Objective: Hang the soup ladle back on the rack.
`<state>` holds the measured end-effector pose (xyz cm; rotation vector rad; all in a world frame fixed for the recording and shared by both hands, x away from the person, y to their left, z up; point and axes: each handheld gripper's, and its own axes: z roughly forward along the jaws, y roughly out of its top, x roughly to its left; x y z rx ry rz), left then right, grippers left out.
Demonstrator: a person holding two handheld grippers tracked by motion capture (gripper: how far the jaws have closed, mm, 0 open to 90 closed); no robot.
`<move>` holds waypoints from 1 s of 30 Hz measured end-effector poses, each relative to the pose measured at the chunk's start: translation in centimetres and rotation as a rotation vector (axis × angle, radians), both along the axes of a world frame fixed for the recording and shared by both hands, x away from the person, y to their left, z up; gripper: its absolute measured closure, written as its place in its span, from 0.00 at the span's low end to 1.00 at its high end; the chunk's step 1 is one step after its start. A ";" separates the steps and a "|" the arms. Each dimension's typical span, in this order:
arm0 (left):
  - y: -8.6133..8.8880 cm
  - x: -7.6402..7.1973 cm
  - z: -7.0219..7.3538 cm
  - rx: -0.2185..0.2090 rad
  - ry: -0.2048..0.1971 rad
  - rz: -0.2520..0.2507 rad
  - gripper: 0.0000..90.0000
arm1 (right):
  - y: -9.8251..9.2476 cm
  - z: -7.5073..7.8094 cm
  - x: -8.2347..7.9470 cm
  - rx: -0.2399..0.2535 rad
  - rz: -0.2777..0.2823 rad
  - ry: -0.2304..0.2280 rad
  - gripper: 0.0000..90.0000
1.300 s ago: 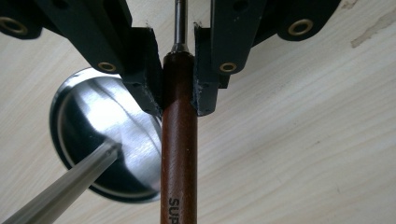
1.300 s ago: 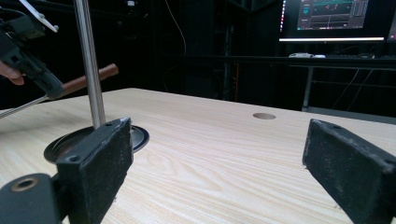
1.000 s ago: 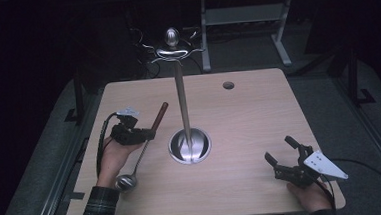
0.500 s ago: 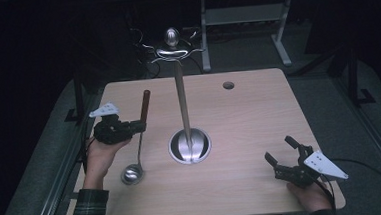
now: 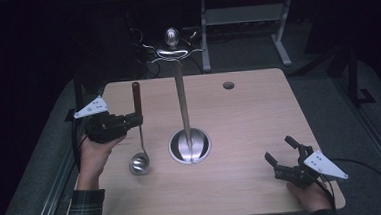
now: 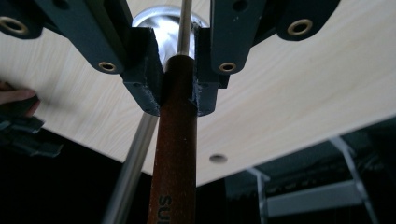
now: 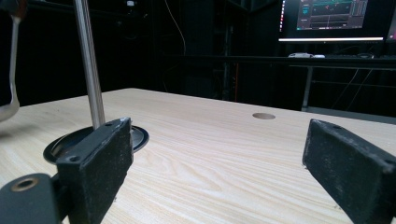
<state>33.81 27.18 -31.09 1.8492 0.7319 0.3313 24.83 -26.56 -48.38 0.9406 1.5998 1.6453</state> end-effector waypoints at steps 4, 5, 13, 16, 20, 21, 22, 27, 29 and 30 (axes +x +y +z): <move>-0.3 -0.7 1.4 -0.044 -0.028 -0.015 0.82 | 0.0 0.0 0.0 0.000 0.000 0.000 0.09; -0.4 -0.8 1.7 -0.047 -0.029 -0.016 0.82 | 0.0 0.0 0.0 -0.001 0.000 -0.001 0.09; -1.6 -1.6 4.2 -0.054 -0.079 -0.067 0.82 | 0.0 0.0 0.0 -0.003 -0.003 -0.002 0.09; -1.9 -1.8 4.8 -0.066 -0.097 -0.082 0.82 | 0.0 0.0 0.0 -0.002 -0.003 -0.001 0.09; -2.3 -1.9 5.5 -0.076 -0.109 -0.095 0.82 | 0.0 0.0 0.0 -0.001 -0.004 -0.001 0.09; -2.3 -1.8 5.9 -0.081 -0.117 -0.107 0.82 | 0.0 0.0 0.0 -0.003 -0.005 -0.002 0.09; -2.3 -1.8 5.9 -0.081 -0.117 -0.107 0.82 | 0.0 0.0 0.0 -0.003 -0.005 -0.002 0.09; -2.5 -1.8 6.9 -0.093 -0.129 -0.133 0.82 | 0.0 0.0 0.0 -0.003 -0.005 -0.002 0.09; -2.7 -1.8 7.5 -0.099 -0.133 -0.148 0.82 | 0.0 0.0 0.0 -0.002 -0.005 -0.002 0.09; -2.7 -1.8 7.5 -0.099 -0.133 -0.148 0.82 | 0.0 0.0 0.0 -0.003 -0.006 -0.002 0.09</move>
